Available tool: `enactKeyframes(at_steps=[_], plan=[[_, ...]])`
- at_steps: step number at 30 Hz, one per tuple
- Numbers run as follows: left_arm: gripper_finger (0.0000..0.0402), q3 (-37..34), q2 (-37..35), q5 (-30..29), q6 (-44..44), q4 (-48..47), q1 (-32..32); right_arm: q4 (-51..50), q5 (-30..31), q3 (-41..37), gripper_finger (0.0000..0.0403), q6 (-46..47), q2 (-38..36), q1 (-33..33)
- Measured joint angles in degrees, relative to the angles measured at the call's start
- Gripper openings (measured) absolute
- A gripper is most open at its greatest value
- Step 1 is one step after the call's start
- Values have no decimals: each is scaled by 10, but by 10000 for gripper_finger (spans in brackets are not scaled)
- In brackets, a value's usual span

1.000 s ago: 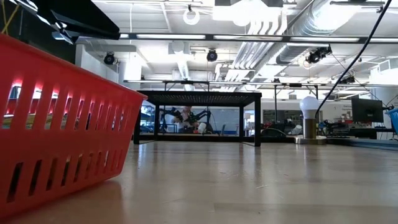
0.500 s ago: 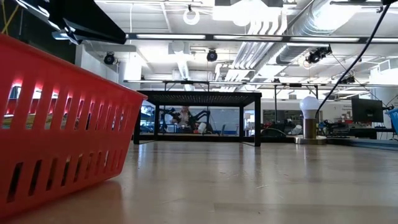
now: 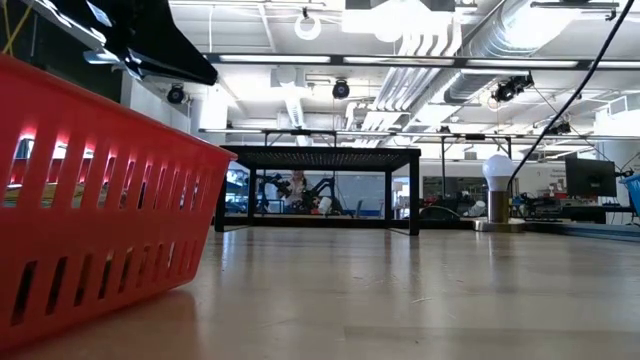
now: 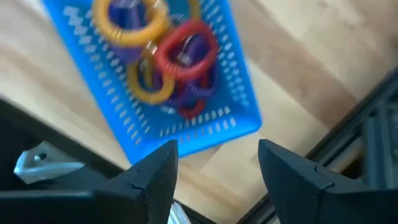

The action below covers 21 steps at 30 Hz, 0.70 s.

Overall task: Pick & Place Office Desk Supplies
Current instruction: Put the blue bin with spring keychains on the shelf

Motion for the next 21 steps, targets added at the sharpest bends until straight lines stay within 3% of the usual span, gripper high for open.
enactKeyframes(at_steps=[5, 11, 21], plan=[[81, 0, 0, 10, 1, 0, 10, 23, 14, 0, 210, 82, 8, 62], [81, 0, 0, 10, 1, 0, 10, 27, 22, 0, 210, 301, 10, 88], [81, 0, 0, 18, 0, -1, 9, 57, 0, 0, 210, 340, 46, 57]])
